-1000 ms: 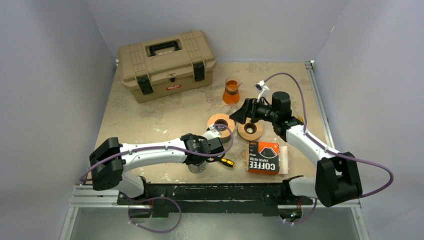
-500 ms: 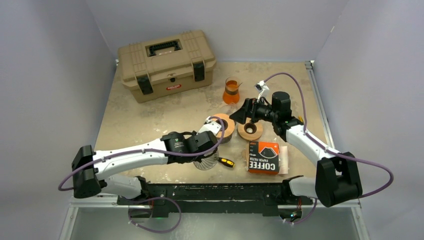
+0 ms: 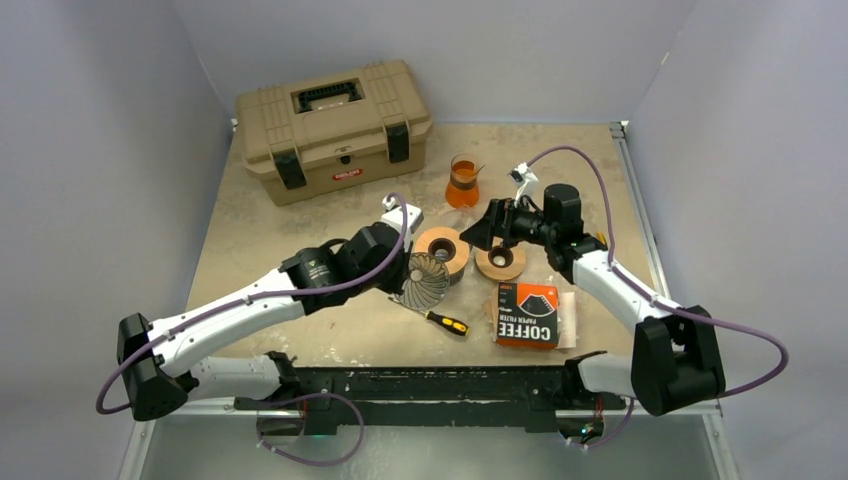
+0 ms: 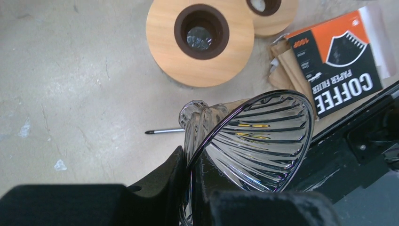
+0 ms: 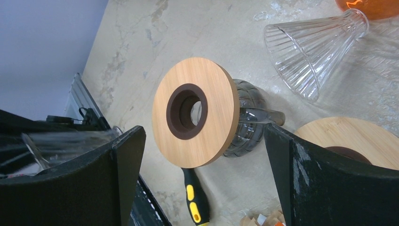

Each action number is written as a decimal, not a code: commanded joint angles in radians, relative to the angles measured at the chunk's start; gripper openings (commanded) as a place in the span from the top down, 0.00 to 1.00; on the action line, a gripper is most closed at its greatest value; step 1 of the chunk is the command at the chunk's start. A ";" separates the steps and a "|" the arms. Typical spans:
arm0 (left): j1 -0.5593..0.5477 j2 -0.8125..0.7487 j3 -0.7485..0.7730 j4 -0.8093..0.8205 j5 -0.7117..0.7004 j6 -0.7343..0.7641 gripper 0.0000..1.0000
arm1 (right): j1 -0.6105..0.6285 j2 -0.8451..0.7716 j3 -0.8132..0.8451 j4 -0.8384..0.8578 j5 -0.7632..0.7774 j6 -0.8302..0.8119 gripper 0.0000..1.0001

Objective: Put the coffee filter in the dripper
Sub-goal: Pick up the coffee dripper from the center of the board, then place the coffee dripper in the dripper holder.

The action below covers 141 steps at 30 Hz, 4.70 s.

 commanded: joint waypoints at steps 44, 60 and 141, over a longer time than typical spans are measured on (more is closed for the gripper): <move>0.353 -0.072 -0.134 0.362 0.256 -0.070 1.00 | 0.253 0.025 0.218 -0.134 0.117 -0.062 0.06; 0.354 0.009 -0.012 0.306 0.319 -0.111 1.00 | 0.277 -0.141 0.197 -0.101 0.311 -0.073 0.07; 0.396 0.352 0.132 0.291 0.515 -0.224 1.00 | 0.276 -0.270 0.131 -0.126 0.606 -0.102 0.01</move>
